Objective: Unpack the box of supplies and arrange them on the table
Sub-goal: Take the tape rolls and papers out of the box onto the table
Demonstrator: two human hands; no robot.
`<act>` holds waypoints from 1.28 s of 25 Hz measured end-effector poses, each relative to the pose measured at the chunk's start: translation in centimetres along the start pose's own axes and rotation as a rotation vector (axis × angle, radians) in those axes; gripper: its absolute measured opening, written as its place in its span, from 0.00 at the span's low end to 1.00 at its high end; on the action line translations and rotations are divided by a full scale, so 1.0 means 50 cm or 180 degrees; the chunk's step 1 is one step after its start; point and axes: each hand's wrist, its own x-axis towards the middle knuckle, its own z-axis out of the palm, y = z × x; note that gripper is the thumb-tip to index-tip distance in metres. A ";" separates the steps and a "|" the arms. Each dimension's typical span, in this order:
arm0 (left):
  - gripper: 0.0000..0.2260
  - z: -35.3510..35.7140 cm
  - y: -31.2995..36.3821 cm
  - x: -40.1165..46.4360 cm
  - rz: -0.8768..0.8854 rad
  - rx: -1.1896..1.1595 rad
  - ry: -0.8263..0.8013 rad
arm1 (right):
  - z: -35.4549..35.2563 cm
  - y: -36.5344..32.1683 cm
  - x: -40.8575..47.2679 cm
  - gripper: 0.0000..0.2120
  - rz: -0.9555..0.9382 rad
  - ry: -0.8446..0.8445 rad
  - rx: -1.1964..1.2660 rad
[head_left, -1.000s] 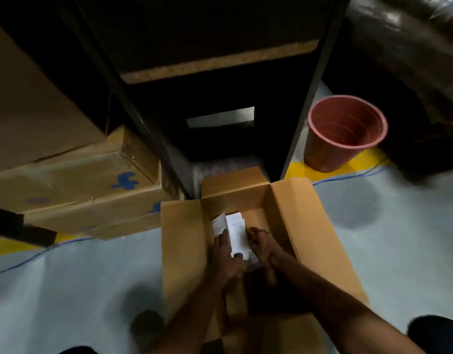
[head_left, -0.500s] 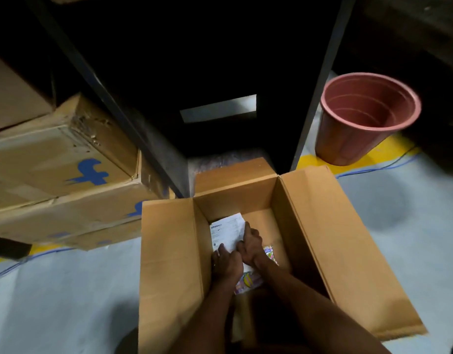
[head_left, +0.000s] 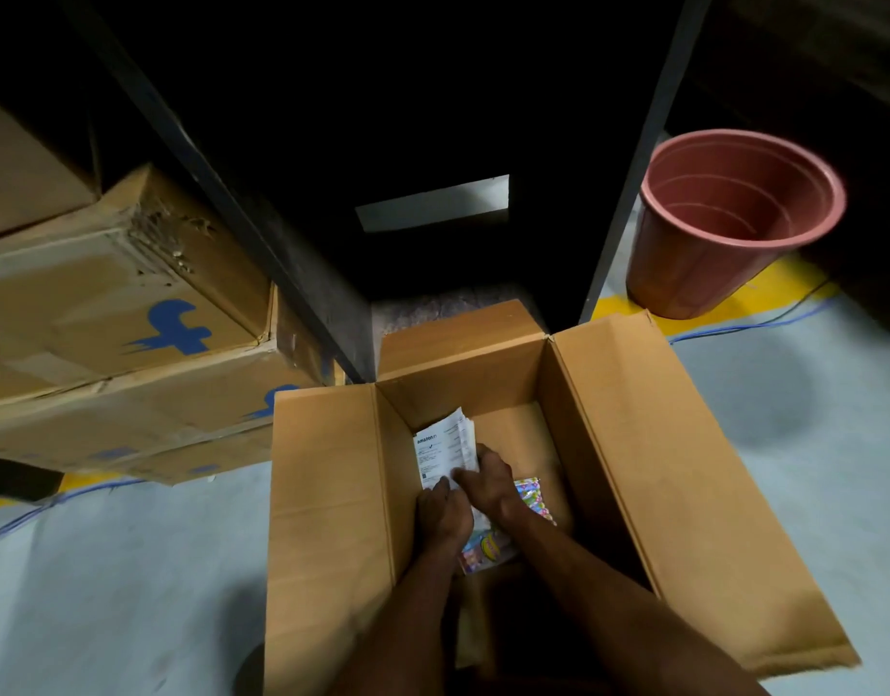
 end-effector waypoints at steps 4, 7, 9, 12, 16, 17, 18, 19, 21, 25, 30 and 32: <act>0.21 -0.011 0.043 -0.049 0.0117 0.0241 0.0007 | -0.011 0.012 -0.001 0.18 -0.0042 -0.0002 0.0135; 0.17 -0.019 0.052 -0.062 0.0223 0.0345 -0.0016 | -0.029 0.014 -0.009 0.25 -0.0081 0.0093 0.0290; 0.23 -0.020 0.052 -0.064 0.0206 0.0268 0.0044 | -0.048 0.009 -0.020 0.30 -0.0248 0.0136 0.0218; 0.26 -0.027 0.069 -0.071 0.0040 -0.0130 0.0225 | -0.086 0.003 -0.034 0.29 -0.0335 0.0095 0.0164; 0.26 -0.046 0.091 -0.081 -0.0181 -0.0616 0.0180 | -0.119 0.003 -0.049 0.18 -0.0244 0.0049 0.0625; 0.23 -0.048 0.097 -0.084 -0.0173 -0.0758 0.0105 | -0.126 -0.005 -0.061 0.16 -0.0223 -0.0001 0.0753; 0.19 -0.050 0.107 -0.092 -0.0143 -0.0930 0.0004 | -0.132 -0.011 -0.068 0.16 -0.0205 -0.0035 0.0853; 0.15 -0.053 0.115 -0.097 -0.0088 -0.1050 -0.0091 | -0.140 -0.017 -0.074 0.17 -0.0195 -0.0042 0.0900; 0.14 -0.064 0.124 -0.107 0.0047 -0.1135 -0.0200 | -0.155 -0.026 -0.087 0.18 -0.0183 -0.0068 0.0980; 0.16 -0.073 0.135 -0.135 0.0240 -0.1296 -0.0414 | -0.168 -0.041 -0.097 0.20 -0.0239 -0.0264 0.1110; 0.17 -0.066 0.134 -0.139 0.0344 -0.1132 -0.0518 | -0.172 -0.064 -0.114 0.18 -0.0439 -0.0530 0.1150; 0.16 -0.071 0.136 -0.141 0.0385 -0.1090 -0.0488 | -0.177 -0.064 -0.117 0.18 -0.0457 -0.0593 0.1134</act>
